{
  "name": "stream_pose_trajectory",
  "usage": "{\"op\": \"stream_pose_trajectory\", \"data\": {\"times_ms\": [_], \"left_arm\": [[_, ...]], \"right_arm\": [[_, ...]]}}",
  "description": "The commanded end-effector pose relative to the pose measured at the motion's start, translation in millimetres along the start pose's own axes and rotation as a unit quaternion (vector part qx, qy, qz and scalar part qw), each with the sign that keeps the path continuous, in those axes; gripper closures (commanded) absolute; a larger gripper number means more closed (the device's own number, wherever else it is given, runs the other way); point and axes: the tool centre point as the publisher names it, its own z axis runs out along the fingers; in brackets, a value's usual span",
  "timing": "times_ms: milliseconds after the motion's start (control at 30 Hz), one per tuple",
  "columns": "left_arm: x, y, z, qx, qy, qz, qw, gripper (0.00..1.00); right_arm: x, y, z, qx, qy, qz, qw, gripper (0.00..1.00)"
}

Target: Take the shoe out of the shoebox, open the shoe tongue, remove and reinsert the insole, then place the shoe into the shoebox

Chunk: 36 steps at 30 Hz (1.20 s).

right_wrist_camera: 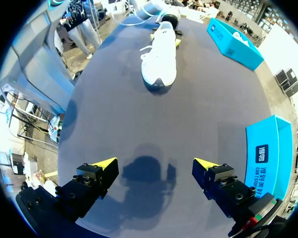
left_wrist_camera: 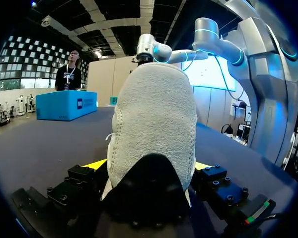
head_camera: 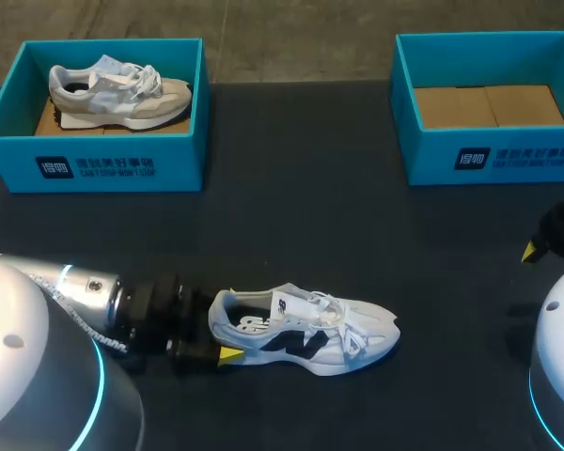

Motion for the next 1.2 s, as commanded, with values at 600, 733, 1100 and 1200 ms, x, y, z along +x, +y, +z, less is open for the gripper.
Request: {"op": "stream_pose_trajectory", "data": {"times_ms": [600, 733, 1100, 1200], "left_arm": [[-3.6, 3.6, 17.6, 0.0, -0.003, -0.007, 1.0, 0.0], [-3.1, 3.8, 19.0, 0.001, -0.003, -0.007, 1.0, 0.65], [-2.4, 4.8, 18.6, -0.002, -0.01, -0.006, 1.0, 1.0], [-2.4, 4.8, 18.6, -0.002, -0.01, -0.006, 1.0, 1.0]], "right_arm": [[1.0, 0.7, 0.7, 0.002, -0.001, 0.0, 1.0, 0.0], [1.0, 0.7, 0.7, 0.002, -0.001, 0.0, 1.0, 0.0], [1.0, 0.7, 0.7, 0.002, -0.001, 0.0, 1.0, 0.0], [1.0, 0.7, 0.7, 0.002, -0.001, 0.0, 1.0, 0.0]]}}
